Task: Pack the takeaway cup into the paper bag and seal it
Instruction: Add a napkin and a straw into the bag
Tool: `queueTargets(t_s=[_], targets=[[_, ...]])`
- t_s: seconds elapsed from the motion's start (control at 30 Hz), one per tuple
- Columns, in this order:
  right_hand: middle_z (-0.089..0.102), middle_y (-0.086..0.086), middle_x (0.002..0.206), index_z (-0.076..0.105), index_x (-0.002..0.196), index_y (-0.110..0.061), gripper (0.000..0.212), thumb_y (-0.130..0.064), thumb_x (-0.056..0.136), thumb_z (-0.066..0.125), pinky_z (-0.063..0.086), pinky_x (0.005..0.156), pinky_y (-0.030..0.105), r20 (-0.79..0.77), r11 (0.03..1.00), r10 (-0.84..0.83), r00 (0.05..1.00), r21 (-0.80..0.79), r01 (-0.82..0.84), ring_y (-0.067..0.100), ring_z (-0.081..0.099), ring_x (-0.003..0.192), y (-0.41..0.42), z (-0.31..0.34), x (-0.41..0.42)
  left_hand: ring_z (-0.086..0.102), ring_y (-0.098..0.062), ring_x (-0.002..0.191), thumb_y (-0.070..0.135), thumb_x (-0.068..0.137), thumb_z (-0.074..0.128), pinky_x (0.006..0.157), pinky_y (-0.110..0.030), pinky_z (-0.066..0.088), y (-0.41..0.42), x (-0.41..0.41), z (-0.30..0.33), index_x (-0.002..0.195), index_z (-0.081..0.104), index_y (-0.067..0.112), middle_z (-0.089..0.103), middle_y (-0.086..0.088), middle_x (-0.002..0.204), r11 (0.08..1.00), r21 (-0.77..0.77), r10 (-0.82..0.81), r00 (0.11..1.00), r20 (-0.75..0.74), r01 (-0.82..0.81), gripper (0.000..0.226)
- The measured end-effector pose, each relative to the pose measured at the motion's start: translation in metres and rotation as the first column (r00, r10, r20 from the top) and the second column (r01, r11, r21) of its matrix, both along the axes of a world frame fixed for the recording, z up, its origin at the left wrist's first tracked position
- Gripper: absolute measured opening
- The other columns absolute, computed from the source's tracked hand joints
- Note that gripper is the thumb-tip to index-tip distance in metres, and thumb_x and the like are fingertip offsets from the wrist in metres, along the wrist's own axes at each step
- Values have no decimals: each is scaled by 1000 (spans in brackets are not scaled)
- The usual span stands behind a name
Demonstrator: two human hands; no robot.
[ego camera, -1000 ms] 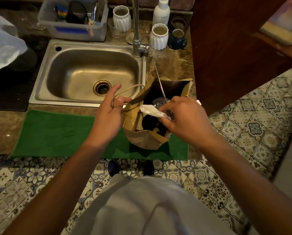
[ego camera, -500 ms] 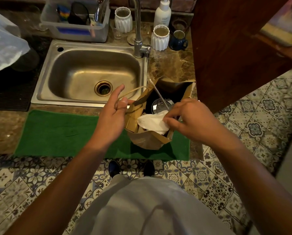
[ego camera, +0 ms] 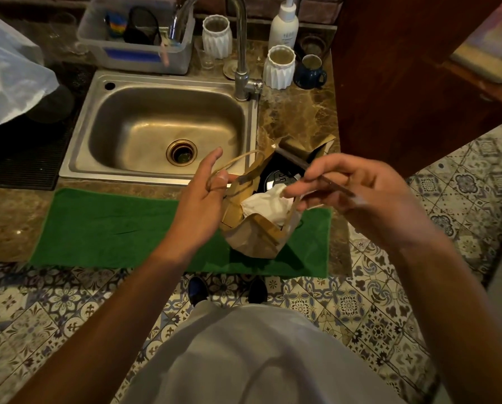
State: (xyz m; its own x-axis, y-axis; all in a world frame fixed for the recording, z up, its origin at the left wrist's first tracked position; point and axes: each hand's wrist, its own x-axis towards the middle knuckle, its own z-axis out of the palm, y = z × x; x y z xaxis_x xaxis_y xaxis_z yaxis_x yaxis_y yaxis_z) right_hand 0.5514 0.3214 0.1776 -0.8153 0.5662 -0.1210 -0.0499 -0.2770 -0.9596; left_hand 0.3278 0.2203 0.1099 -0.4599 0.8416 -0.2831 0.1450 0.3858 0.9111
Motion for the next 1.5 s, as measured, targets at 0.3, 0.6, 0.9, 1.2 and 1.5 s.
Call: queueTargets(t_s=[0.3, 0.6, 0.9, 1.2, 1.5], targets=[[69, 5, 63, 73, 115, -5, 23, -13, 102, 55, 45, 48, 15, 201, 842, -383, 902, 478, 251, 7, 63, 52, -9, -20, -12, 61, 23, 87, 32, 109, 39, 66, -1, 44, 0, -1, -2, 148, 39, 44, 72, 15, 112, 1000, -9, -9, 1000, 9, 9, 41], [61, -15, 51, 74, 116, -17, 21, -24, 101, 60, 38, 44, 13, 150, 694, -595, 790, 592, 410, 2, 49, 39, -3, -22, -31, 64, 7, 104, 33, 109, 39, 83, -20, 49, -1, -3, -2, 148, 38, 45, 72, 14, 116, 1000, 6, -4, 1000, 15, 4, 41], [70, -9, 66, 78, 108, -25, 24, -40, 97, 63, 54, 54, 32, 587, 753, -352, 729, 640, -152, 0, 59, 52, -13, -65, -27, 60, 25, 80, 26, 110, 38, 61, 4, 41, 2, -6, -3, 152, 36, 37, 72, 15, 109, 1000, 7, -21, 999, 25, 20, 43], [60, -14, 60, 71, 124, -31, 34, -43, 92, 70, 52, 58, 30, 618, 756, -415, 667, 642, -126, 0, 56, 51, -6, -60, -23, 61, 23, 86, 27, 109, 39, 66, 3, 42, 5, -4, -6, 150, 36, 41, 72, 7, 117, 999, 10, -36, 999, 23, 36, 43], [71, 6, 83, 58, 95, -22, 3, -24, 96, 60, 63, 66, 46, 496, 764, -625, 602, 546, 344, 24, 72, 74, -8, -65, -14, 58, 15, 98, 37, 100, 55, 88, -18, 43, 0, 4, 1, 152, 34, 42, 67, 31, 106, 999, 42, -19, 992, 122, 14, 56]])
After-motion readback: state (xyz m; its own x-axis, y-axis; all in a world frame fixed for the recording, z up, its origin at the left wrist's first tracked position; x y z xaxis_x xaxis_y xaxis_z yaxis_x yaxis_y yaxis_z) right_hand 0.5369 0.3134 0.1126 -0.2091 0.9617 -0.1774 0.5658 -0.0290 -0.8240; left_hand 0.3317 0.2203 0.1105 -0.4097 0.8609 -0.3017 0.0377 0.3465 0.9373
